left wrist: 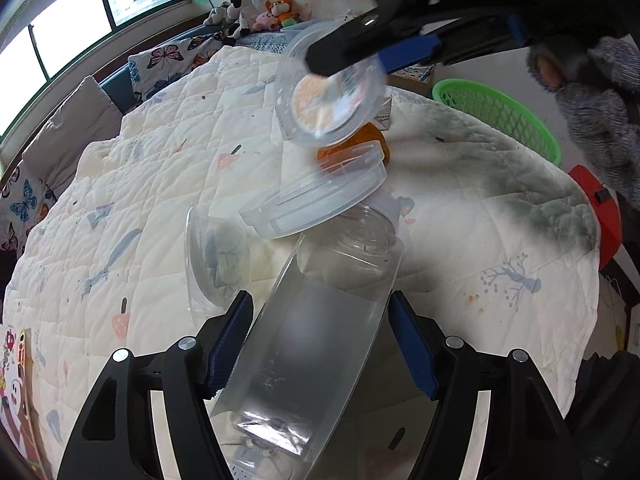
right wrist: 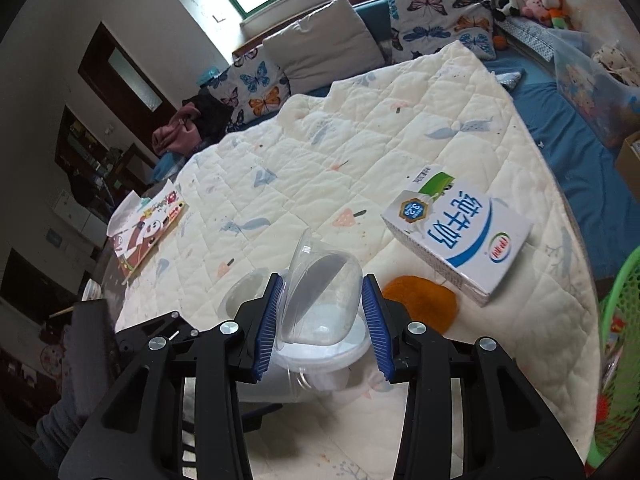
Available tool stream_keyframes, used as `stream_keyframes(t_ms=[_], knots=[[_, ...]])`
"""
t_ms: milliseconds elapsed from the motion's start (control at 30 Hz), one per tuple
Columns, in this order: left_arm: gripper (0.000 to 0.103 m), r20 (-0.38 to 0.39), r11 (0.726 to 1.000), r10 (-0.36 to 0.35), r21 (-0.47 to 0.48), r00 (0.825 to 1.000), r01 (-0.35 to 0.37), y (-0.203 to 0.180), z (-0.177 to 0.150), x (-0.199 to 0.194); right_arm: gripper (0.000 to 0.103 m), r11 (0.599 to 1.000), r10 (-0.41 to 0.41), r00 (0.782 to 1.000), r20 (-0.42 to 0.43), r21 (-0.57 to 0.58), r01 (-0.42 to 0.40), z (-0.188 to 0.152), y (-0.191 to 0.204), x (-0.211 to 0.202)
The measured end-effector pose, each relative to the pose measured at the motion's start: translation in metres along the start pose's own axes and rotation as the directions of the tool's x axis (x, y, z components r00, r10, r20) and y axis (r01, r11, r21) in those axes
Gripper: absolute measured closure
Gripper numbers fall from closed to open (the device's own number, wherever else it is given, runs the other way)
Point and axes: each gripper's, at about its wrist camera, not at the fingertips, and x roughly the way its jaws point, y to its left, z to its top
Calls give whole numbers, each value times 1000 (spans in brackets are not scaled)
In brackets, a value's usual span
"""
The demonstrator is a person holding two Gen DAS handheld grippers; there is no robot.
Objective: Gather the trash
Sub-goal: 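Grasp the clear plastic bottle with the left gripper while the right gripper grasps the clear dome lid, then release the dome lid into the basket with the right gripper while the left gripper carries the bottle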
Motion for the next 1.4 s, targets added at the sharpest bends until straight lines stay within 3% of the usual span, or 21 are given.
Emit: stream_keyframes(t_ms=[167,333,533,967,1400], knots=[[35,-19,999,31,43,999,-30,-5,2,7,61,1000,-17,1000,27,16,16,-10,-10,-22],[40,-6,999,38,27,999,-38,-10,3,4,61,999,-33,998,47,33,31,-26,-24,-47],[45,-18,1000,-1,-25,1000,0,-22,-8,-8,61,996,-71,995,68,51,68,-49,-43,-74],[46,-28,995,-72,-69,997,70,-71,-33,-38,61,979,-149,984,102,152,133,-91,-101,-119],[46,107,981,-151,-106,983,163,-110,27,-48,61,922,-314,942,121,276,272,-118,-185,-166]])
